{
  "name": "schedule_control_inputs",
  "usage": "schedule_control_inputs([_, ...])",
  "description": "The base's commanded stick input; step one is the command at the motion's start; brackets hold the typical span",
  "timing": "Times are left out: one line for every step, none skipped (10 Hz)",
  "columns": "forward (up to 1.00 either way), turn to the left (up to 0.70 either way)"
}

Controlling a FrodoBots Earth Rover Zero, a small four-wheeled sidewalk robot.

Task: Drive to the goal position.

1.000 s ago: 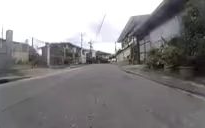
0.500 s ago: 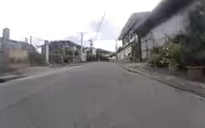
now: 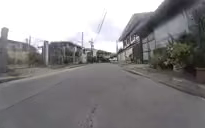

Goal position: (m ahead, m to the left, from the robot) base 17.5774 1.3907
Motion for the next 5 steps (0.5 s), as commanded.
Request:
schedule_control_inputs([0.66, -0.17])
schedule_control_inputs([0.66, -0.05])
schedule_control_inputs([0.66, 0.0])
schedule_control_inputs([0.66, 0.0])
schedule_control_inputs([0.66, 0.0])
